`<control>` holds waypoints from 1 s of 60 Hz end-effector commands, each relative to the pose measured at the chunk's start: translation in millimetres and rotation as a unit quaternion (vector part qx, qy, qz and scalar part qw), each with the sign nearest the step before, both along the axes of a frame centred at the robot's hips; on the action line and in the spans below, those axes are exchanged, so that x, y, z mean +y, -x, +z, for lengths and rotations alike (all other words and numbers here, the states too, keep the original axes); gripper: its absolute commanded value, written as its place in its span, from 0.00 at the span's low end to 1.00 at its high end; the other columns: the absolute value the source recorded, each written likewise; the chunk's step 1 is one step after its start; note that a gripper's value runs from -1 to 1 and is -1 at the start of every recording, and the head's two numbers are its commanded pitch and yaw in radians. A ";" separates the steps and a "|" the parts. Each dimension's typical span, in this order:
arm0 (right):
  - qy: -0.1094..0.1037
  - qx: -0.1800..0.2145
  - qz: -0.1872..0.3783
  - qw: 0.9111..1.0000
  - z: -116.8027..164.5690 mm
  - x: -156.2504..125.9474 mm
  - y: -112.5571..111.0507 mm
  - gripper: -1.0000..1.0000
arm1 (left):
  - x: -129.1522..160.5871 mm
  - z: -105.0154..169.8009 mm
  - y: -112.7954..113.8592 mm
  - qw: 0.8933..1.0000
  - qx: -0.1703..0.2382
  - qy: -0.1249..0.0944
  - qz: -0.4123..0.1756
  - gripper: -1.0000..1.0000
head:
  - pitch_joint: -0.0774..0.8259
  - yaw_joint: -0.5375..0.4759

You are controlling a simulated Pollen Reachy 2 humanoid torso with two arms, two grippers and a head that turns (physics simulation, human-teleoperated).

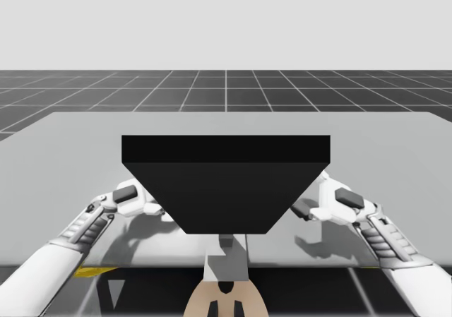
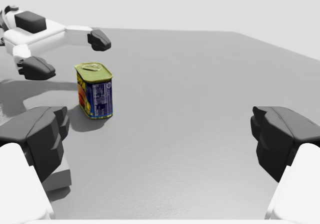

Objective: Reach around the screen and pick up the object behind it.

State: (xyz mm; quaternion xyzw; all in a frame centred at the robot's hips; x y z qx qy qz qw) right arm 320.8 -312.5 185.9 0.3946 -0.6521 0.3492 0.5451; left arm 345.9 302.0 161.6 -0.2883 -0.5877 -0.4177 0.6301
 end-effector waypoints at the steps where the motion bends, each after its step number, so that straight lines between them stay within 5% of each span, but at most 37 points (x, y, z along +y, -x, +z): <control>1: 0.010 0.000 0.015 1.000 -2.9 4.8 2.2 0.00 | -21.2 -5.5 -24.1 0.999 0.019 -0.019 -0.023 0.00 | 0.20 0.53; 34: 0.021 -0.007 0.018 1.000 -4.2 6.1 3.9 0.00 | -94.5 -39.8 -59.2 0.995 0.067 -0.029 -0.073 0.00 | 0.23 0.51; 35: 0.021 -0.007 0.019 1.000 -4.2 6.4 4.1 0.00 | -94.7 -41.1 -59.3 0.995 0.061 -0.031 -0.070 0.04 | 0.23 0.51; 37: 0.022 -0.007 0.018 1.000 -4.3 6.6 4.2 0.00 | -94.6 -43.0 -58.5 0.995 0.069 -0.029 -0.072 0.97 | 0.23 0.51; 49: 0.027 -0.007 0.017 0.999 -5.5 7.4 4.6 0.00 | -74.6 -43.1 -50.0 0.996 0.067 -0.029 -0.057 1.00 | 0.23 0.51; 60: 0.025 -0.008 0.015 1.000 -5.8 7.4 4.3 0.00 | -14.8 -29.4 -42.7 0.999 0.047 -0.008 0.007 1.00 | 0.22 0.51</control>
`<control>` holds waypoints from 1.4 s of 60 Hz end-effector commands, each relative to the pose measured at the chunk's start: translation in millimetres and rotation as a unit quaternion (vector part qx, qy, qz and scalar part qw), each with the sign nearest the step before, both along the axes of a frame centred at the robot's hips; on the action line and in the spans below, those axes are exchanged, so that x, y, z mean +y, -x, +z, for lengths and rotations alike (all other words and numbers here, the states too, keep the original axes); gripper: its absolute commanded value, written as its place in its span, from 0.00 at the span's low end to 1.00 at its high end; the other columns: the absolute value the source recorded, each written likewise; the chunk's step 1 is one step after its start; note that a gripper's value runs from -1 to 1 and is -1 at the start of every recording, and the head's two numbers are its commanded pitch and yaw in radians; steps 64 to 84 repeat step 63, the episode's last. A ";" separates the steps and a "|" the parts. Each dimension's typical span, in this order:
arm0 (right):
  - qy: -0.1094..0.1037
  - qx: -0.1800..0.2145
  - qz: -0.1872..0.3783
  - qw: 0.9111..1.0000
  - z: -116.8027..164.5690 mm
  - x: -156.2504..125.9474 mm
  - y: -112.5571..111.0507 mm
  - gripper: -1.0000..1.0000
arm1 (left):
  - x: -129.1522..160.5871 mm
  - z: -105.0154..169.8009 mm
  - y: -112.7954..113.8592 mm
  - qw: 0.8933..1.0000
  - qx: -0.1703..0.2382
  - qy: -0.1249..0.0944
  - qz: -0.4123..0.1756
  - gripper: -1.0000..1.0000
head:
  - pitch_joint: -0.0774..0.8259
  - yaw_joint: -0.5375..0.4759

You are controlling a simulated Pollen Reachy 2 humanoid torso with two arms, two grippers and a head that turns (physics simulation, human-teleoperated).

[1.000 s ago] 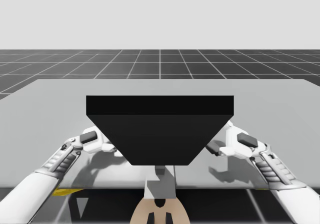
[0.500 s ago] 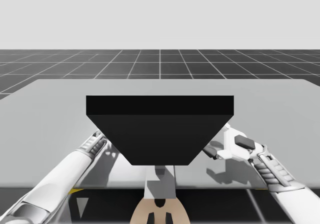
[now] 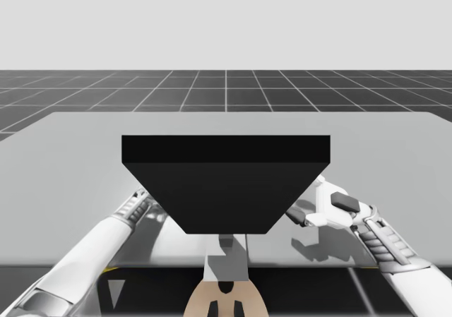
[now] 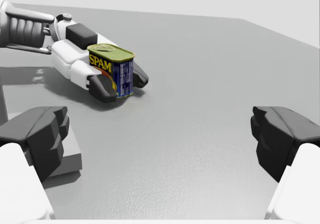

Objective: Reach around the screen and pick up the object behind it.

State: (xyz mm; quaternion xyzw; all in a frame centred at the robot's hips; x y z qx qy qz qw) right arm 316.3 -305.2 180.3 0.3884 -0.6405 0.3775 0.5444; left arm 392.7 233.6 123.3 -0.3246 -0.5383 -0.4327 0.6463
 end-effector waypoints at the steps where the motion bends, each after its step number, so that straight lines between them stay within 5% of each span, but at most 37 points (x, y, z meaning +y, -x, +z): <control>1: -0.001 0.000 -0.001 1.000 -0.2 0.0 -0.3 0.00 | 61.8 10.8 5.2 0.998 -0.008 0.003 0.055 1.00 | 0.22 0.51; 19: -0.004 -0.004 -0.007 1.000 0.3 -0.8 -2.2 0.00 | 161.5 52.5 15.8 0.982 -0.060 0.019 0.176 1.00 | 0.21 0.52; 32: -0.004 -0.007 -0.009 1.000 0.1 -0.8 -3.0 0.00 | 192.6 102.0 10.9 0.963 -0.117 0.051 0.238 1.00 | 0.20 0.52; 43: -0.005 -0.013 -0.014 1.000 -0.2 -0.5 -4.2 0.00 | 191.6 149.1 8.6 0.946 -0.169 0.082 0.264 1.00 | 0.20 0.52; 59: -0.005 -0.014 -0.026 1.000 -0.7 -1.4 -6.7 0.00 | 161.0 217.0 12.0 0.921 -0.259 0.095 0.274 1.00 | 0.19 0.51; 63: 0.004 -0.018 -0.043 0.999 -1.6 -2.4 -10.6 0.00 | 149.3 241.1 19.1 0.908 -0.294 0.109 0.277 1.00 | 0.19 0.51; 84: 0.004 -0.018 -0.043 0.999 -1.6 -2.4 -10.6 0.00 | 149.3 241.1 19.1 0.908 -0.294 0.109 0.277 1.00 | 0.19 0.51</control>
